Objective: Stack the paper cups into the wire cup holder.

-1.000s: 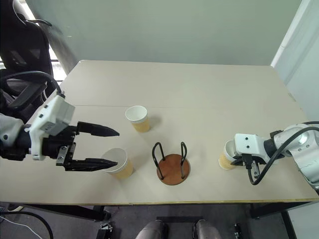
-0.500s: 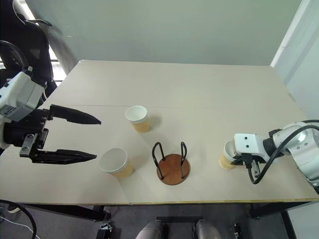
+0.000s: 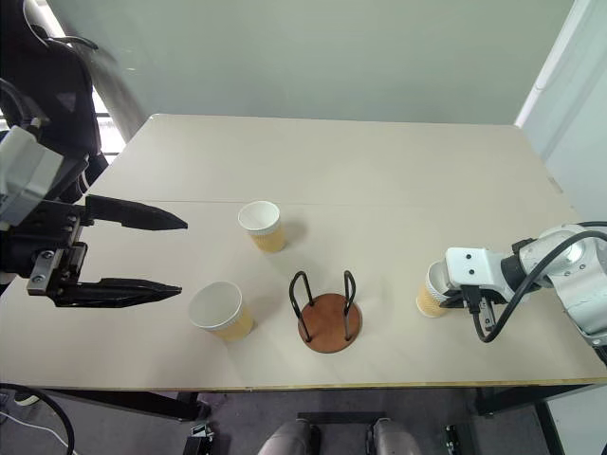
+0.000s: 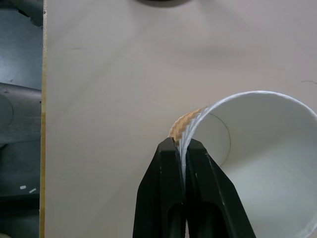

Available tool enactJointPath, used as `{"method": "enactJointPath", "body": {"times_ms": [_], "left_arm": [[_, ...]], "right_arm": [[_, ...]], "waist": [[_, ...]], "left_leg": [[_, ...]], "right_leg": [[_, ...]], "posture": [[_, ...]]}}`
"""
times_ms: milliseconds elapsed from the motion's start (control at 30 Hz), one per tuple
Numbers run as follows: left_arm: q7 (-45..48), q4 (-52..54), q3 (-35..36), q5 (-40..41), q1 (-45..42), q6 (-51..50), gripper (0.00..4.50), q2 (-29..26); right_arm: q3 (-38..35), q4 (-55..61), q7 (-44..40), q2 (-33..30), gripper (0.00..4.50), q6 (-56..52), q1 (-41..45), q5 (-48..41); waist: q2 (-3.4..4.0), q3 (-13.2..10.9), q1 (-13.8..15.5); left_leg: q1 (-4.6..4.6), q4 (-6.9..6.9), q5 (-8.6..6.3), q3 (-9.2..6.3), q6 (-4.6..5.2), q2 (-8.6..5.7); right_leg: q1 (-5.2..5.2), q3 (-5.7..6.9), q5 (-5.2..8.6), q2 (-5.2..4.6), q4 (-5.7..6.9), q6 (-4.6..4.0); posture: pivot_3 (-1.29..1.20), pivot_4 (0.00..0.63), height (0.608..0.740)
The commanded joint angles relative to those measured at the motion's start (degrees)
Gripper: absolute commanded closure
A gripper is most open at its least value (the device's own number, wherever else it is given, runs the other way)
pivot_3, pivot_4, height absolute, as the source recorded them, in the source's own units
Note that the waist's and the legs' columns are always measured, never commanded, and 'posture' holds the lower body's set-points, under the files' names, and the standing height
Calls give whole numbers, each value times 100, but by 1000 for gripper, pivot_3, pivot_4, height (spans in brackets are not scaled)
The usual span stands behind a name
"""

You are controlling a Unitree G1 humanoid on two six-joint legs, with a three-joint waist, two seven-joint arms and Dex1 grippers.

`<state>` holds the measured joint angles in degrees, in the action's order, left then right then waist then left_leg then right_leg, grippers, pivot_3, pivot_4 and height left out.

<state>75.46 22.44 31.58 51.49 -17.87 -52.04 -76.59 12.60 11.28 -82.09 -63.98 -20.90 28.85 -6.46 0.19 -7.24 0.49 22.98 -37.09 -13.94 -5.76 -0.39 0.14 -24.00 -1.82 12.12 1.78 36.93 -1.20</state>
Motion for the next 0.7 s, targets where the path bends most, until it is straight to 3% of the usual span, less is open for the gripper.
{"method": "enactJointPath", "body": {"times_ms": [33,200,533,700], "left_arm": [[-307,-53,658,180,209,-264,0,327],[-664,376,1232,471,805,-594,0,825],[-836,527,1481,708,1072,-652,0,824],[-813,542,1386,334,1468,-434,0,886]], "right_arm": [[-78,11,-34,-3,4481,72,140,13],[-86,-30,-29,11,4481,82,171,20],[-222,-221,-203,118,4481,106,516,-217],[-620,-245,-454,-68,4481,109,1098,-600]], "waist": [[0,0,0],[-1,0,-6],[-4,-1,-2],[1,-4,-8]], "left_leg": [[0,0,0,0,0,0],[-4,0,0,2,-1,2],[-10,-6,7,2,-3,2],[-8,-6,10,3,-3,2]], "right_leg": [[0,1,0,0,1,0],[1,4,-3,0,1,-5],[6,5,-7,0,3,-11],[6,4,-6,0,1,-12]], "posture": [[0,150,740],[0,150,740],[0,150,740],[0,150,740]]}}
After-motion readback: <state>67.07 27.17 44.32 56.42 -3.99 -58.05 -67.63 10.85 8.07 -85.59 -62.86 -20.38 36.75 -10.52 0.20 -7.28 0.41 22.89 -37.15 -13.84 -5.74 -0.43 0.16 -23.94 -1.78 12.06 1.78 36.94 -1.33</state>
